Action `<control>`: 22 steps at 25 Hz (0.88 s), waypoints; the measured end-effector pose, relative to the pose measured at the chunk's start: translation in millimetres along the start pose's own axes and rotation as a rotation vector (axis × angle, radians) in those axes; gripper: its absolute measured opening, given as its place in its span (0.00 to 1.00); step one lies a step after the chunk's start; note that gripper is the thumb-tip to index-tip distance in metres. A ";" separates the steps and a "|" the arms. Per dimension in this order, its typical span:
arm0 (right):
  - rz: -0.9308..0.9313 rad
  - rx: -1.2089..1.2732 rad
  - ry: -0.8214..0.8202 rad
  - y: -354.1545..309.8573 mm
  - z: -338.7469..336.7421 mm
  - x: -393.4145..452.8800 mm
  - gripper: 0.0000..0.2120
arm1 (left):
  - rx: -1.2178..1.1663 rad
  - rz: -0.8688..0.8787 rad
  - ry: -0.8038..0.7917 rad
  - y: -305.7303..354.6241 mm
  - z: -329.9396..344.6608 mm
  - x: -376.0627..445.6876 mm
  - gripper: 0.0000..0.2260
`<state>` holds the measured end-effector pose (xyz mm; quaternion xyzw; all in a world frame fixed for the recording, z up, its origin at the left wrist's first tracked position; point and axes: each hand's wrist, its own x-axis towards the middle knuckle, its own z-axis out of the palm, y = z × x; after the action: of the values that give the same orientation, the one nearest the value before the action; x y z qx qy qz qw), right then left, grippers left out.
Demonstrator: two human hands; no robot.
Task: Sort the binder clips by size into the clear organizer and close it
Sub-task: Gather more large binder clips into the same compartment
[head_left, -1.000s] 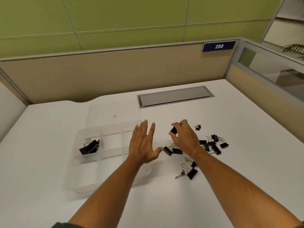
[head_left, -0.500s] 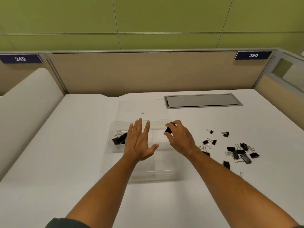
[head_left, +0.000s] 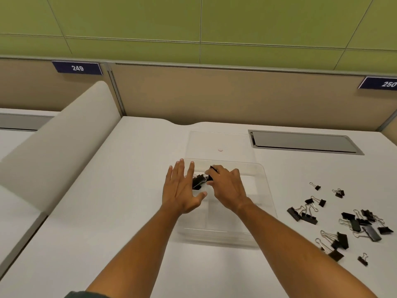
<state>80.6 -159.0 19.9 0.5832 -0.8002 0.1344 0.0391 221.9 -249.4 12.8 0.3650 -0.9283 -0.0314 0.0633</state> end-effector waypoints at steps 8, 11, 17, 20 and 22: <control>-0.120 0.065 -0.142 -30.1 12.4 20.9 0.27 | -0.029 -0.012 -0.009 -27.1 6.0 -0.6 0.43; -0.131 0.117 -0.224 -31.7 12.5 23.1 0.33 | -0.026 -0.008 -0.028 -29.9 7.1 0.8 0.43; 0.002 0.110 -0.203 -16.5 2.8 10.0 0.36 | -0.027 0.016 -0.042 -25.3 5.0 4.6 0.45; 0.058 0.074 -0.175 -5.5 0.5 -0.8 0.34 | -0.043 0.044 -0.040 -18.1 4.0 4.6 0.44; 0.096 0.051 -0.167 0.9 -1.8 -8.3 0.34 | -0.041 0.057 -0.050 -10.4 3.6 5.1 0.44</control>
<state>82.2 -150.7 19.6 0.5541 -0.8241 0.1073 -0.0490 224.7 -260.4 8.6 0.3359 -0.9389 -0.0577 0.0484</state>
